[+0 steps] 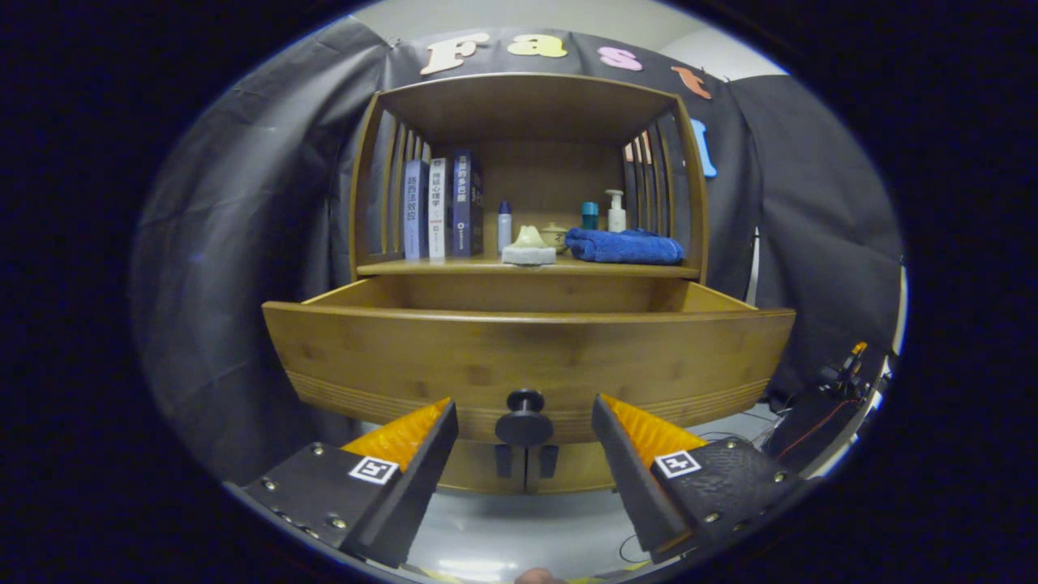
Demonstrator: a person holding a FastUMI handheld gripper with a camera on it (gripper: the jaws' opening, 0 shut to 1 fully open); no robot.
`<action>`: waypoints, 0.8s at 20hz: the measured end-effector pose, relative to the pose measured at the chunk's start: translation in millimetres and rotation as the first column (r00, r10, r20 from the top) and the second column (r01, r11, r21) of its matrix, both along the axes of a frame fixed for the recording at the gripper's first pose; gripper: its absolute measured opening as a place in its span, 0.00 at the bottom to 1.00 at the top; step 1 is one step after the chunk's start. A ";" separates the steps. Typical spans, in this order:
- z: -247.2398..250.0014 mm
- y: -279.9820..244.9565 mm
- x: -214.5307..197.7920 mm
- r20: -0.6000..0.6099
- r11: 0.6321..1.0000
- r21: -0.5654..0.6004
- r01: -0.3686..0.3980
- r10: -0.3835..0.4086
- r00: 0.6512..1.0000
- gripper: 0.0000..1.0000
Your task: Pull open the drawer, take out the items inside it, and place them on the countertop above the cabinet.
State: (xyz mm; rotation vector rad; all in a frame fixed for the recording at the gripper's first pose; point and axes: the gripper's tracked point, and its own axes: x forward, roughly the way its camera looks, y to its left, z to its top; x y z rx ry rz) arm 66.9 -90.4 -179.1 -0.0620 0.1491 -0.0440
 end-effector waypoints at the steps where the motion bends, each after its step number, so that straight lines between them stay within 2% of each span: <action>1: 0.1 0.0 4.8 0.002 1.000 -0.002 0.006 -0.006 1.000 0.99; 6: -3.2 -6.1 26.5 0.018 0.999 -0.013 0.034 -0.033 0.999 0.99; 13: -3.8 -1.1 32.7 0.082 1.000 0.017 0.009 -0.010 0.997 0.99; 16: -8.7 6.9 49.3 0.082 1.000 0.030 -0.008 0.006 0.997 0.99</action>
